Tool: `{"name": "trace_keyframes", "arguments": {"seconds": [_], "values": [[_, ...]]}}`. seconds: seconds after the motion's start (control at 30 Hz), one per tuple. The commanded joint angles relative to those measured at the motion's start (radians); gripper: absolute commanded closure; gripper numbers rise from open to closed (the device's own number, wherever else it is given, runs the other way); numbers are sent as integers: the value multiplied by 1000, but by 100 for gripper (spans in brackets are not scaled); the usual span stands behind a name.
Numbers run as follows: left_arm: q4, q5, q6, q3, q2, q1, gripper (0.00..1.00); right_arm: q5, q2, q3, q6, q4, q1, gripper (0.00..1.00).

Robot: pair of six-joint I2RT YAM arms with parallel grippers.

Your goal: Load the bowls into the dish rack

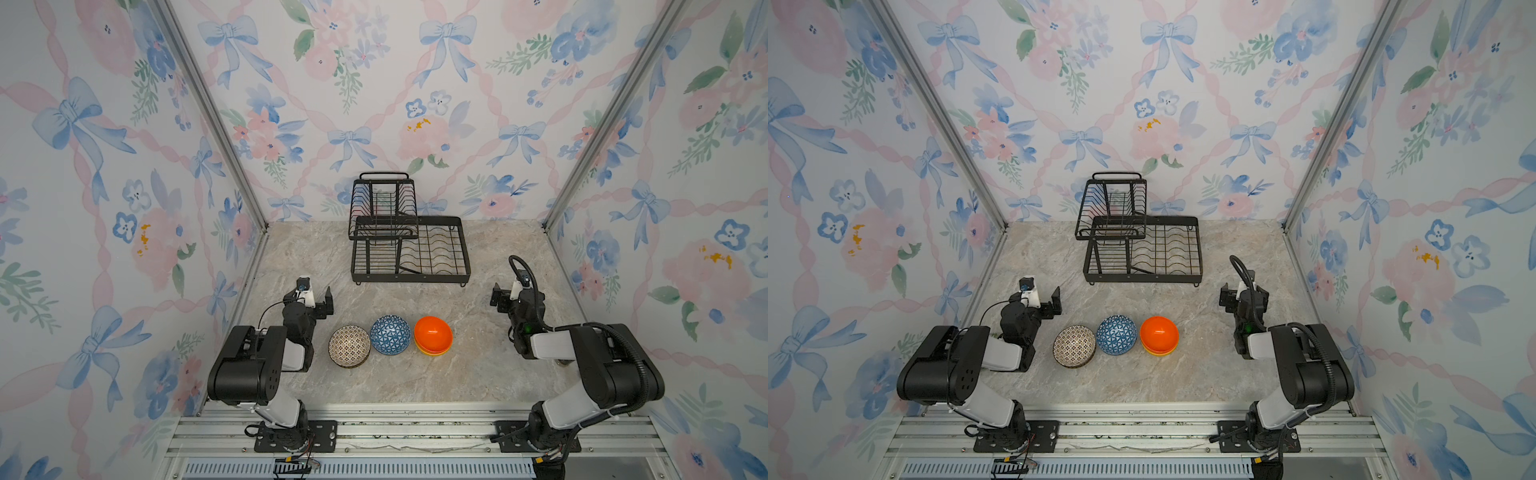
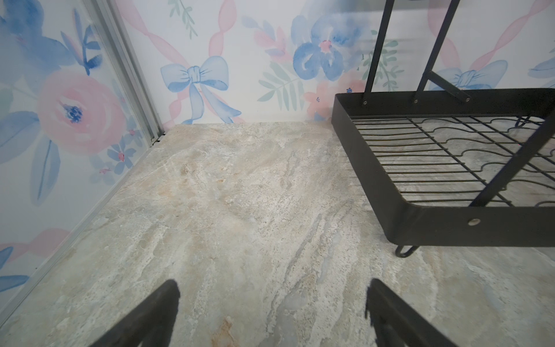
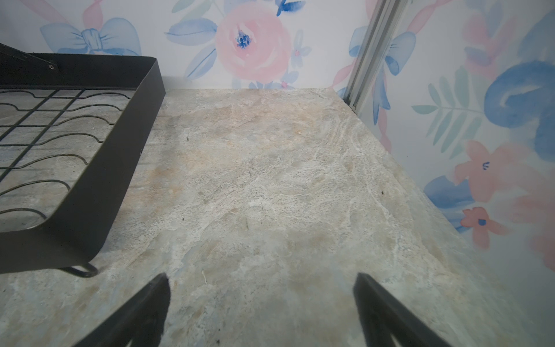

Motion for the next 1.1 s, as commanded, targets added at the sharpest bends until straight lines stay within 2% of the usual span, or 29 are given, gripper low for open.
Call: {"name": "trace_keyframes", "arguments": {"seconds": [0.0,0.13,0.2,0.37,0.5,0.63,0.8,0.93,1.07], "values": [[-8,15,2,-11,-18,3,2,-11,-23,-10,7,-9,-7,3],[-12,10,9,-12,-31,1,2,-10,-25,-14,6,-2,-7,3],[-62,-102,5,-9,-84,-29,2,15,-66,-16,1,-27,4,3],[-322,-242,-21,13,-295,-89,2,77,-255,34,-13,-284,49,3],[-637,-328,-65,94,-456,-177,2,110,-386,122,16,-547,108,3],[-989,-332,-173,226,-550,-230,2,49,-428,276,64,-868,137,3],[-1342,-283,-284,378,-541,-267,2,-54,-421,447,121,-1186,162,3],[-1499,-194,-345,429,-575,-279,2,-190,-445,505,127,-1313,181,3],[-1619,-83,-371,465,-591,-279,2,-245,-452,566,132,-1436,204,3]]}}
